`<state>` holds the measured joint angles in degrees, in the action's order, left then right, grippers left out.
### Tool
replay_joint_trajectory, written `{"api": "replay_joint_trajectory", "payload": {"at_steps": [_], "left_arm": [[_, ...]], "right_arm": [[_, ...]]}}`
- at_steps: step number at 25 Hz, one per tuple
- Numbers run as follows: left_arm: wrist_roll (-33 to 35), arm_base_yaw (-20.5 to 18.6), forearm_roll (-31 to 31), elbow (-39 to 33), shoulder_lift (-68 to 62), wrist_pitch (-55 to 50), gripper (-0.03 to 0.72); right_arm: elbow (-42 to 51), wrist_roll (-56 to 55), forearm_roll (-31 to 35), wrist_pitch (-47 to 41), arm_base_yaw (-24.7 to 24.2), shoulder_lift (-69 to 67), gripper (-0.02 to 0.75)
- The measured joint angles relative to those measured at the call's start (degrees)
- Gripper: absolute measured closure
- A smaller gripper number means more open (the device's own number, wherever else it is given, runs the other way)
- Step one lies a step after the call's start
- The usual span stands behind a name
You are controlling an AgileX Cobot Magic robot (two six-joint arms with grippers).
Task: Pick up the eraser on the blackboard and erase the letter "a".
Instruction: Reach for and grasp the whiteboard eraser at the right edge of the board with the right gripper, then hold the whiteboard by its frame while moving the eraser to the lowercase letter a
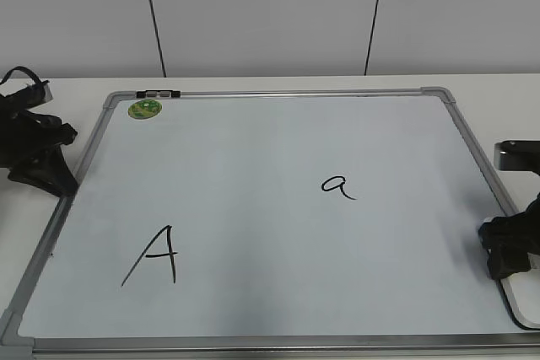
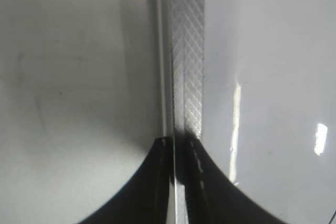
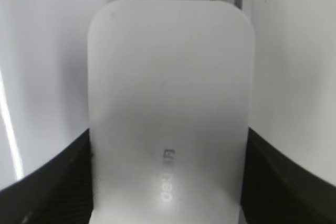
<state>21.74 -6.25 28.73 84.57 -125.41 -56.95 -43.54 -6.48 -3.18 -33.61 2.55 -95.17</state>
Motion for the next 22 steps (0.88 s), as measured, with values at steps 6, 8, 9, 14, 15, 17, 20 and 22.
{"api": "replay_joint_trajectory", "payload": {"at_steps": [6, 8, 9, 14, 15, 17, 20, 22], "left_arm": [[0.0, 0.0, 0.0, 0.0, 0.0, 0.0, 0.65], [0.0, 0.0, 0.0, 0.0, 0.0, 0.0, 0.65], [0.0, 0.0, 0.0, 0.0, 0.0, 0.0, 0.65], [0.0, 0.0, 0.0, 0.0, 0.0, 0.0, 0.65], [0.0, 0.0, 0.0, 0.0, 0.0, 0.0, 0.65], [0.0, 0.0, 0.0, 0.0, 0.0, 0.0, 0.65], [0.0, 0.0, 0.0, 0.0, 0.0, 0.0, 0.65], [0.0, 0.0, -0.1, 0.0, 0.0, 0.0, 0.65]], "right_arm": [[-0.56, -0.05, 0.0, -0.86, 0.0, -0.27, 0.199], [-0.6, -0.05, 0.0, -1.41, 0.0, -0.27, 0.199], [-0.6, -0.05, 0.0, -1.67, 0.0, -0.27, 0.199], [-0.82, -0.05, 0.0, -2.78, 0.0, 3.15, 0.199], [-1.09, -0.05, 0.0, -3.21, 0.0, 3.93, 0.199], [-2.34, -0.05, 0.0, -4.68, 0.0, 5.15, 0.199], [-6.53, 1.72, 0.86, -8.72, 0.0, 5.48, 0.199], [-10.76, 3.9, 3.18, -11.69, 0.0, 5.48, 0.199]]}}
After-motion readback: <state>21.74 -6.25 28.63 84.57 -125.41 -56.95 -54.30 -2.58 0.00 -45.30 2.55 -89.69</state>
